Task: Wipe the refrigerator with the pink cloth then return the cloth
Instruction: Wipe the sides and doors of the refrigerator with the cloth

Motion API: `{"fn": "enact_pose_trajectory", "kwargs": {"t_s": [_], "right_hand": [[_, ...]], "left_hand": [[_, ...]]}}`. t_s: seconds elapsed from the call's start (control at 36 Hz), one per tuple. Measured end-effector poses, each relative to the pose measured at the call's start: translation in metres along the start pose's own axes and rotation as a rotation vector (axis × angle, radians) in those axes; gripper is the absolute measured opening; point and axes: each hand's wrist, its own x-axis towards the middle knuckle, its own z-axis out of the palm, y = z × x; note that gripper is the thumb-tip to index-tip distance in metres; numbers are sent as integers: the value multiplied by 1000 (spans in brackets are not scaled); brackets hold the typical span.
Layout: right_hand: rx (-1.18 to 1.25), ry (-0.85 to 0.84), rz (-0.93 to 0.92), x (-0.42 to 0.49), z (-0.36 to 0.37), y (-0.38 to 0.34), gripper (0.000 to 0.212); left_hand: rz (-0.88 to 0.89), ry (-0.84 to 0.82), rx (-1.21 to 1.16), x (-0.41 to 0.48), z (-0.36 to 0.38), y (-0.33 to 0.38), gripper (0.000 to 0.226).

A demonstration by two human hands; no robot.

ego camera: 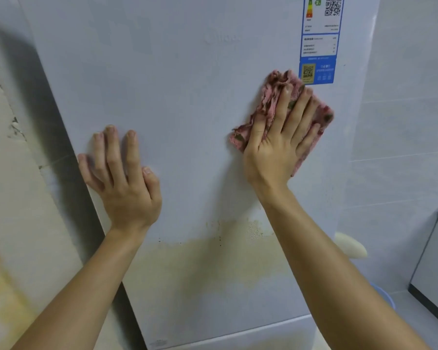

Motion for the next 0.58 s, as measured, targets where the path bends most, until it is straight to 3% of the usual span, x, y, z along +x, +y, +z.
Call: {"fn": "enact_pose_trajectory", "kwargs": {"t_s": [0.11, 0.33, 0.58], "right_hand": [[-7, 4, -71, -15, 1, 2, 62], [-53, -186, -402, -143, -4, 48, 67], [-25, -132, -523, -77, -8, 35, 67]], "left_hand": [[-5, 3, 4, 0, 0, -1, 56], [-3, 10, 10, -1, 0, 0, 56], [0, 13, 6, 0, 0, 0, 55]]}}
